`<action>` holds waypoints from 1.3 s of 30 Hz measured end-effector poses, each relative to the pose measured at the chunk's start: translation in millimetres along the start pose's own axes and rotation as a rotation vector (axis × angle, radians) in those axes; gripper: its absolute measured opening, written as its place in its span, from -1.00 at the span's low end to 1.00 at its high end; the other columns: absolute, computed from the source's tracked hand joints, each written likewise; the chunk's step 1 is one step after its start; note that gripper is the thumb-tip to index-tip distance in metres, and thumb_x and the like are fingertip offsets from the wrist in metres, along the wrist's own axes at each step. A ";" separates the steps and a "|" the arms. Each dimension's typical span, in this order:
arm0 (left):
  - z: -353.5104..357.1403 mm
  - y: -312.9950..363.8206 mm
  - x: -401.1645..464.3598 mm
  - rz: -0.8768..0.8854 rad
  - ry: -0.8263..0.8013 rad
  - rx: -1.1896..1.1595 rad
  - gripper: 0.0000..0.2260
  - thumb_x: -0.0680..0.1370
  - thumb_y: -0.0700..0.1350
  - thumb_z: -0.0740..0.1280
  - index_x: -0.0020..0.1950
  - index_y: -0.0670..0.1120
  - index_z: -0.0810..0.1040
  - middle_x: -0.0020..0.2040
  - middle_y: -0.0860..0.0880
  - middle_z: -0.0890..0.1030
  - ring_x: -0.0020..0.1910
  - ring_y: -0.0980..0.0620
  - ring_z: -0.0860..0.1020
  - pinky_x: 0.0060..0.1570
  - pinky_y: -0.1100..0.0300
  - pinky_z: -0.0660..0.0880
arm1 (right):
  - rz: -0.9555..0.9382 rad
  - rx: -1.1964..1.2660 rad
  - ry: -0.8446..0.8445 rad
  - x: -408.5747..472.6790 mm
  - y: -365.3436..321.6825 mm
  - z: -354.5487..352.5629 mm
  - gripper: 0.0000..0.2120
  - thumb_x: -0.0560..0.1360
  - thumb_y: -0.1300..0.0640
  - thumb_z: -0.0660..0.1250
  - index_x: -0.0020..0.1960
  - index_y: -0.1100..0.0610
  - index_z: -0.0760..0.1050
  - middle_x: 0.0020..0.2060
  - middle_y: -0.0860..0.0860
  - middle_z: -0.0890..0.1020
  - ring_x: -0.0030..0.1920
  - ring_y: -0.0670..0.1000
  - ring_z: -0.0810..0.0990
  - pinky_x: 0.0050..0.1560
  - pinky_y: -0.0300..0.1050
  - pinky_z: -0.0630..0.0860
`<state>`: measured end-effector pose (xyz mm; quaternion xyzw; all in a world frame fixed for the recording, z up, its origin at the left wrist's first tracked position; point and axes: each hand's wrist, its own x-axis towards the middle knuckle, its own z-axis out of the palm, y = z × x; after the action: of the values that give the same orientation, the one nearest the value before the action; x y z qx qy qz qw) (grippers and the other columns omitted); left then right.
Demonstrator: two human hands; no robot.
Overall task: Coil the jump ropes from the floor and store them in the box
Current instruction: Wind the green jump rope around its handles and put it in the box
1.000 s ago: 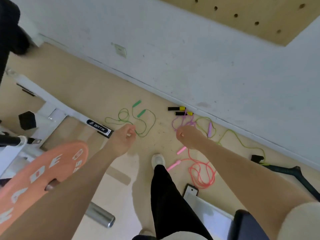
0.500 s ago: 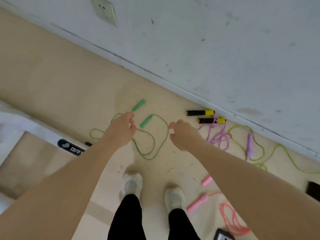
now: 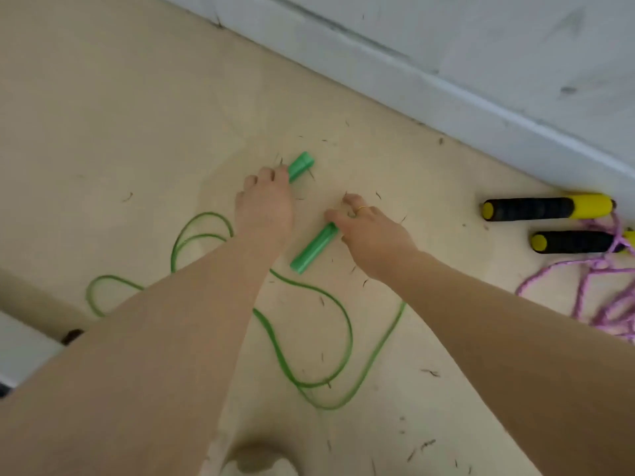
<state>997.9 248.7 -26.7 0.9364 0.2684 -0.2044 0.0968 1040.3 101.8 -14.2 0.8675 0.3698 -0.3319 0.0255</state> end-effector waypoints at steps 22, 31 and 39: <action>-316.8 100.5 -248.7 -0.636 -0.212 -1.799 -0.74 0.59 -0.07 0.26 -0.25 -0.18 0.44 -0.56 0.00 0.37 -0.62 0.09 0.41 -0.50 0.20 0.51 | 0.247 1.222 -0.014 -286.3 -31.7 -282.6 -0.70 0.60 0.26 0.02 -0.26 0.09 0.36 -0.54 -0.03 0.37 -0.57 -0.12 0.21 -0.54 -0.33 0.15; -488.2 137.7 -443.7 -0.431 -0.329 -2.173 -0.68 0.61 0.05 0.15 0.00 -0.20 0.48 -0.04 -0.17 0.61 -0.10 -0.09 0.60 -0.01 0.03 0.54 | 0.095 0.842 0.133 -520.9 -87.3 -409.8 -0.74 0.56 0.21 0.17 -0.27 0.03 0.44 -0.48 -0.06 0.38 -0.46 -0.10 0.30 -0.42 -0.24 0.24; -546.8 168.5 -574.4 0.055 -0.484 -2.044 -0.66 0.64 0.06 0.05 0.05 -0.15 0.48 -0.13 -0.12 0.60 -0.10 -0.03 0.57 -0.12 0.13 0.50 | 0.264 0.821 0.276 -676.0 -115.6 -441.1 -0.75 0.46 0.22 0.23 -0.39 0.07 0.47 -0.46 0.00 0.40 -0.36 0.00 0.37 -0.28 -0.11 0.27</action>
<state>826.5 0.9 726.0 0.3489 0.2653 -0.0602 0.8968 867.7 -108.8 754.3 0.8815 0.0937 -0.3261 -0.3283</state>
